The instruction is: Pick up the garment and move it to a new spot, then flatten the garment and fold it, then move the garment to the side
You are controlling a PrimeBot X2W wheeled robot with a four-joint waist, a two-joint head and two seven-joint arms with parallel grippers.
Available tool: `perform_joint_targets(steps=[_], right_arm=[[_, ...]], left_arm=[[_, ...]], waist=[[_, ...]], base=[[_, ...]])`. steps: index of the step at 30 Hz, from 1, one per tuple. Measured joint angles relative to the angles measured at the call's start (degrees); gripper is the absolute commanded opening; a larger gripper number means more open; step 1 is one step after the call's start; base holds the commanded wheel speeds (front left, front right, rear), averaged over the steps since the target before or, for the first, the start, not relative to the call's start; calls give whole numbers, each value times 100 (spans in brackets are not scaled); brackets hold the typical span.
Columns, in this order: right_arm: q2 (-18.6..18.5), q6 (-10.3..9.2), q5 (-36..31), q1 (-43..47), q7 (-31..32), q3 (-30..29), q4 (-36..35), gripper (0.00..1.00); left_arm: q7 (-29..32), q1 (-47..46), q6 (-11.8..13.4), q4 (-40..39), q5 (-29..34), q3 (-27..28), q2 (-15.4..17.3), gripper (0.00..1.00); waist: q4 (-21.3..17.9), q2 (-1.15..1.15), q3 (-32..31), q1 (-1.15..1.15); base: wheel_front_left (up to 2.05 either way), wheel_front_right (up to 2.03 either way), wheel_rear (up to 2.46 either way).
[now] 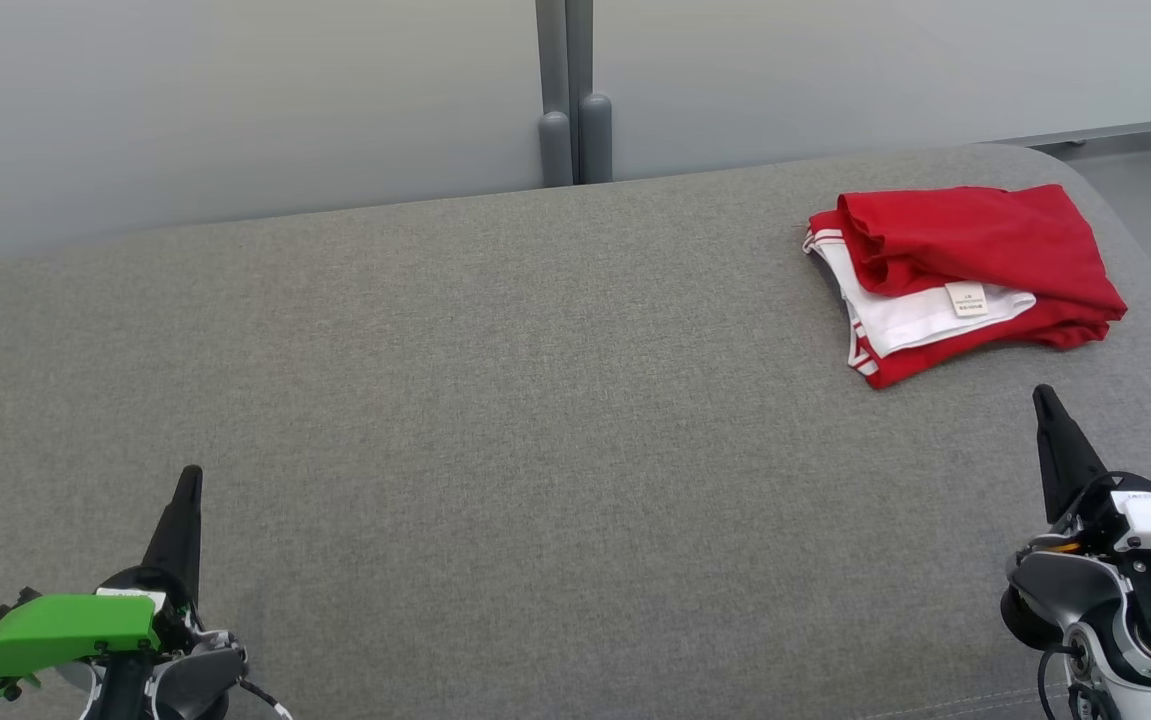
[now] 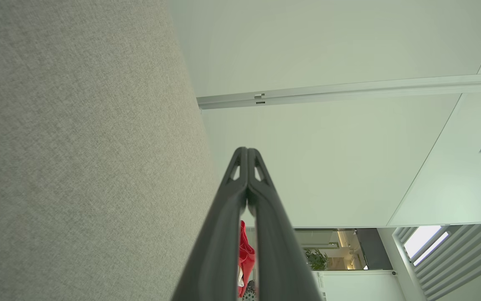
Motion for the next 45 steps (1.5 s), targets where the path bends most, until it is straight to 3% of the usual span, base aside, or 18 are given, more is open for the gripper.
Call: perform_joint_targets(steps=[45], right_arm=[[1, 32, 0, -26, 31, -5, 22, 0]], left_arm=[[30, -33, -78, 77, 0, 4, 0, 0]], waist=[[1, 0, -5, 0]], base=[[0, 0, 0]])
